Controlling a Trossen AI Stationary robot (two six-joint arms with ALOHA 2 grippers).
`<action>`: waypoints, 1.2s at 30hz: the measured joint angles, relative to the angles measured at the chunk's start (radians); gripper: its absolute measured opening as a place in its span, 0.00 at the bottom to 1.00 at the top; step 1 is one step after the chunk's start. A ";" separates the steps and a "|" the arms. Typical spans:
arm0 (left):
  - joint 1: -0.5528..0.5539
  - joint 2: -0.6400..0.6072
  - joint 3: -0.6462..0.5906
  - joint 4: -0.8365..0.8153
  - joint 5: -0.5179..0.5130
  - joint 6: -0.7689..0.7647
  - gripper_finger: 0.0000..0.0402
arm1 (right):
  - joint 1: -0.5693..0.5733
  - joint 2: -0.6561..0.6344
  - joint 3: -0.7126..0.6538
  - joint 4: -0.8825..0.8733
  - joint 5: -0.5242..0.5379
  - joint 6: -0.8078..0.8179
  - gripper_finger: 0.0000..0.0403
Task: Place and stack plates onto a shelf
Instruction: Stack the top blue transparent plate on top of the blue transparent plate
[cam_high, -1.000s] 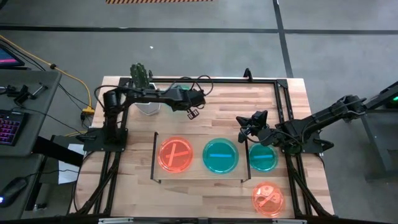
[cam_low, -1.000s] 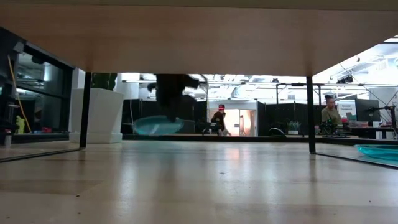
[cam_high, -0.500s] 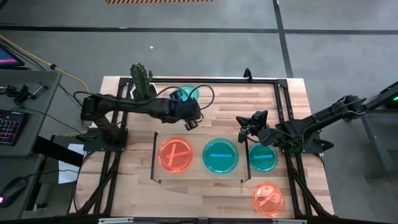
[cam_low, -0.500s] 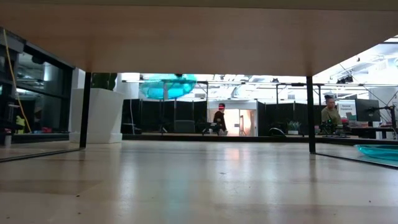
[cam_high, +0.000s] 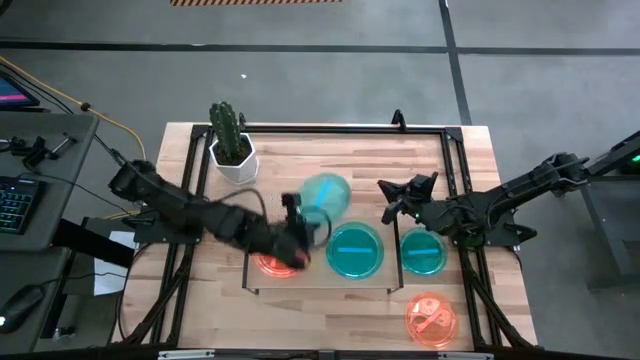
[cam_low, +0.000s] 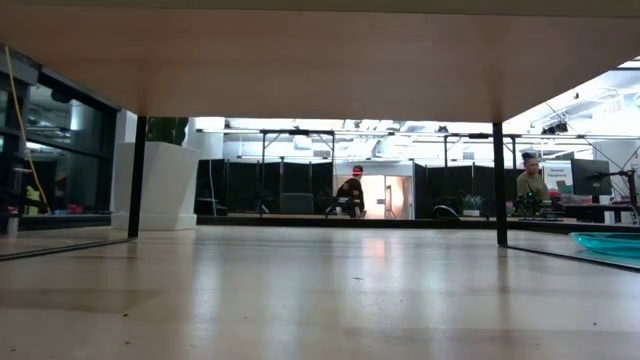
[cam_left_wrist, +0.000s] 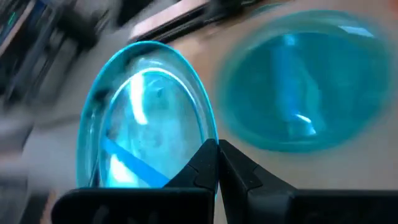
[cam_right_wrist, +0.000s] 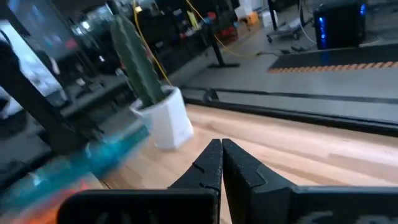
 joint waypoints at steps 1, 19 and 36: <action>-0.024 0.008 -0.001 0.015 0.005 0.033 0.00 | 0.000 0.000 0.000 0.030 0.000 -0.018 0.00; -0.085 0.171 -0.001 0.340 0.243 0.328 0.00 | 0.000 0.000 0.000 0.051 0.011 -0.046 0.00; -0.053 0.195 -0.001 0.345 0.293 0.280 0.00 | 0.000 0.000 0.000 0.052 0.011 -0.042 0.00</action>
